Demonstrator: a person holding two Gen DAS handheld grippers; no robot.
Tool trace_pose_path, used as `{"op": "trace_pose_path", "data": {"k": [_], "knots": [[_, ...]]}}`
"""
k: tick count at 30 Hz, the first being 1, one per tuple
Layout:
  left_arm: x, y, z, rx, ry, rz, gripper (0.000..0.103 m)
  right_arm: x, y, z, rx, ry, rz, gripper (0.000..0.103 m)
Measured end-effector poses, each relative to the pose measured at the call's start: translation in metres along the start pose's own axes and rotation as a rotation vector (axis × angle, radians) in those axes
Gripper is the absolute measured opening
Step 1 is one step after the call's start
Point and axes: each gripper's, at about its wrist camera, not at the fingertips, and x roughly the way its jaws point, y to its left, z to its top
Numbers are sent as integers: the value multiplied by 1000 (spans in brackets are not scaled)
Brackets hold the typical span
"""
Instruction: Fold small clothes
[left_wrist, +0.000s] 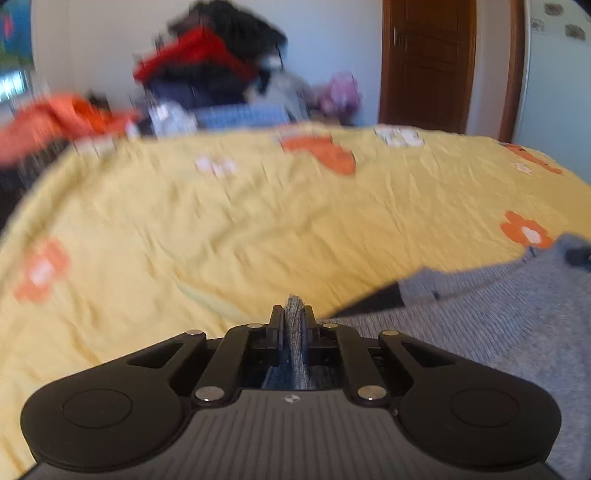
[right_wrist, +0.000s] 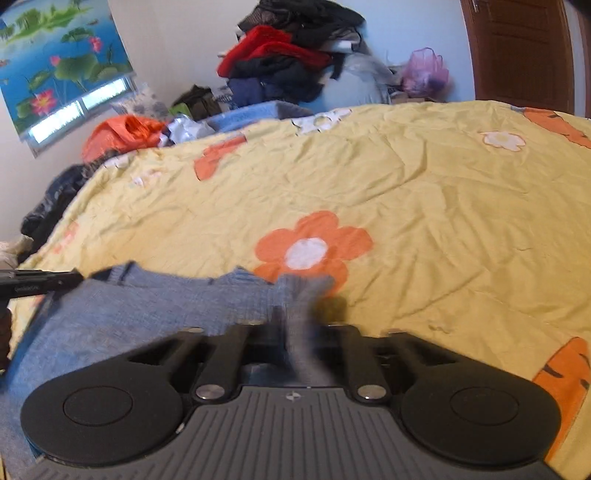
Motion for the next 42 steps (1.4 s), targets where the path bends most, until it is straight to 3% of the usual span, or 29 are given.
{"op": "trace_pose_path", "data": {"k": [1,3,5,7,9,10,11,13,14,15,16,17,18,20,23,24,26,29,31,34,36,39,42], "knots": [[-6,3,3,1,-38,8,8,-7,1,1,-6,-43,-6,12],[3,13,5,-24,0,45,8,-21,-4,6,10,-126,-12,11],[21,22,-5,-51,77,84,8,-13,-17,4,50,-88,-40,11],[20,24,-14,-52,62,97,11,-1,-21,-3,68,-29,-46,12],[9,23,-13,-61,52,135,14,-10,-19,-5,82,-56,-56,32],[2,24,-11,-74,54,165,15,-19,-17,-3,84,-83,-77,48],[-8,23,-8,-87,42,198,18,-31,-15,-2,80,-126,-97,53],[-35,17,-1,-146,-27,254,38,-57,-9,4,70,-204,-118,53],[-46,12,2,-188,-76,237,74,-69,-3,6,70,-236,-99,53],[-53,4,5,-229,-129,197,103,-75,5,7,71,-257,-70,54],[-55,-6,6,-249,-172,156,103,-74,17,9,62,-252,-48,61],[-49,-21,10,-237,-173,123,103,-66,30,10,40,-228,-33,71],[-36,-36,15,-210,-141,105,103,-52,41,11,14,-194,-27,74],[-7,-55,15,-170,-68,91,103,-19,59,7,-50,-135,-43,75],[38,-56,-4,-121,94,113,103,23,63,-6,-107,-47,-167,75],[39,-43,-8,-167,78,60,103,28,60,-11,-127,-31,-203,75],[43,-26,-8,-179,97,95,103,21,51,-17,-144,-45,-195,77],[44,-21,-8,-174,97,97,103,17,32,-14,-84,-49,-204,82],[41,-26,-9,-165,95,113,103,21,36,-13,-117,-25,-200,91],[26,-31,-8,-164,103,164,103,18,49,-14,-137,-17,-242,86],[-2,-42,-13,-138,83,190,103,-8,59,-17,-95,-63,-215,85],[-38,-57,-31,-151,54,106,103,-41,82,-32,-113,-121,-97,96],[-39,-66,-48,-171,97,67,103,-36,102,-50,-203,-64,-108,97]]}}
